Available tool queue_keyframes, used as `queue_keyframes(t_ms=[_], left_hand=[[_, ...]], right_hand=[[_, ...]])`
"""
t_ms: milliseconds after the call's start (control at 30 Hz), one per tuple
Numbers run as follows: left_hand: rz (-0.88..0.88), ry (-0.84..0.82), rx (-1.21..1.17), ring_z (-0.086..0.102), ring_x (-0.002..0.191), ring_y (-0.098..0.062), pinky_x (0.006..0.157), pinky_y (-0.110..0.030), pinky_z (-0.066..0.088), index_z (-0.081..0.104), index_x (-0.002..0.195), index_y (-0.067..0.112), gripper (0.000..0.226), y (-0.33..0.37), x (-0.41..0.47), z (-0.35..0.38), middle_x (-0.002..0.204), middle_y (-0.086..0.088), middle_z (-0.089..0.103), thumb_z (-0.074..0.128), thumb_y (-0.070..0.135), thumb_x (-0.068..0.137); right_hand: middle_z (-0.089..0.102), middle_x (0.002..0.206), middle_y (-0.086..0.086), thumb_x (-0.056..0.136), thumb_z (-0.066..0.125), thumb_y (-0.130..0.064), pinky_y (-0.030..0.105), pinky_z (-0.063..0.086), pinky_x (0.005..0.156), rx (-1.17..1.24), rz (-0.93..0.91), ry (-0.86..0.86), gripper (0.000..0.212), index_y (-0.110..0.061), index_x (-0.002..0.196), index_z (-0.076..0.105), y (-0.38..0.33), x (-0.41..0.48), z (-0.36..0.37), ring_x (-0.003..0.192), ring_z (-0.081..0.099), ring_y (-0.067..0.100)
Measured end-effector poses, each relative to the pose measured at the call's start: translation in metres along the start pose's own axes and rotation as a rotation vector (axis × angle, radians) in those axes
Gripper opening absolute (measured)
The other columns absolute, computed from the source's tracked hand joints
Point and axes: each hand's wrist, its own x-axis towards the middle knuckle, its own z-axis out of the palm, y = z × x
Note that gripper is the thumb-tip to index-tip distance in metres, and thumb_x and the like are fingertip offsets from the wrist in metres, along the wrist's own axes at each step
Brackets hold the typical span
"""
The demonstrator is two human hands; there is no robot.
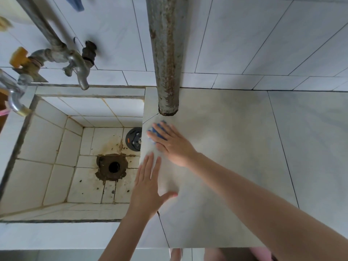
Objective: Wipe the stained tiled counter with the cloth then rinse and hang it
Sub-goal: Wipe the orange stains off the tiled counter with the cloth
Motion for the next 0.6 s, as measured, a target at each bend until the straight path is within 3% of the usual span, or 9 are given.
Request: queue_keyframes(t_ms=[67, 200, 267, 367, 500, 600], left_hand=[[-0.008, 0.005, -0.002, -0.024, 0.138, -0.008, 0.110, -0.020, -0.018, -0.007, 0.146, 0.023, 0.110, 0.000, 0.000, 0.000, 0.153, 0.003, -0.019, 0.032, 0.084, 0.062], [-0.010, -0.001, 0.021, -0.027, 0.137, -0.007, 0.114, -0.027, -0.011, -0.012, 0.145, 0.025, 0.111, -0.001, 0.000, 0.001, 0.152, 0.004, -0.024, 0.030, 0.085, 0.061], [-0.015, -0.004, 0.024, -0.027, 0.137, -0.007, 0.114, -0.026, -0.011, -0.011, 0.145, 0.024, 0.111, -0.001, 0.000, 0.001, 0.152, 0.004, -0.023, 0.030, 0.084, 0.061], [-0.018, -0.021, 0.020, -0.028, 0.137, -0.008, 0.109, -0.021, -0.020, -0.011, 0.145, 0.022, 0.113, 0.000, 0.001, 0.000, 0.152, 0.002, -0.023, 0.028, 0.084, 0.060], [-0.020, -0.061, 0.053, -0.036, 0.133, -0.013, 0.106, -0.026, -0.026, -0.031, 0.138, 0.021, 0.114, 0.004, 0.003, 0.002, 0.147, -0.004, -0.035, 0.017, 0.086, 0.058], [-0.052, -0.108, 0.070, -0.043, 0.129, -0.016, 0.105, -0.033, -0.029, -0.035, 0.134, 0.014, 0.122, 0.013, 0.010, 0.003, 0.141, -0.006, -0.045, 0.020, 0.088, 0.053]], right_hand=[[0.005, 0.159, 0.003, 0.102, 0.012, -0.030, 0.034, -0.007, 0.117, 0.005, -0.011, -0.031, 0.048, -0.027, 0.149, 0.015, -0.006, 0.023, 0.001, 0.146, -0.005, 0.024], [0.000, 0.159, 0.003, 0.103, 0.017, -0.028, 0.035, -0.005, 0.118, -0.057, 0.007, -0.007, 0.047, -0.030, 0.149, 0.010, -0.001, 0.040, 0.004, 0.146, -0.008, 0.021], [0.003, 0.159, 0.003, 0.102, 0.016, -0.032, 0.034, -0.006, 0.116, -0.080, 0.033, -0.001, 0.048, -0.030, 0.150, 0.010, 0.004, 0.028, 0.006, 0.146, -0.006, 0.021], [0.022, 0.155, 0.002, 0.098, 0.016, -0.039, 0.032, 0.002, 0.114, -0.018, 0.164, 0.030, 0.051, -0.028, 0.147, 0.027, 0.027, -0.008, 0.004, 0.145, 0.014, 0.022], [0.030, 0.153, 0.005, 0.095, 0.018, -0.035, 0.041, 0.023, 0.115, -0.019, 0.434, 0.107, 0.053, -0.023, 0.146, 0.029, 0.093, -0.060, -0.018, 0.143, 0.023, 0.025], [0.001, 0.159, -0.001, 0.101, 0.017, -0.032, 0.037, -0.002, 0.118, 0.072, 0.710, 0.077, 0.051, -0.031, 0.149, 0.004, 0.147, -0.101, -0.034, 0.146, -0.007, 0.016]])
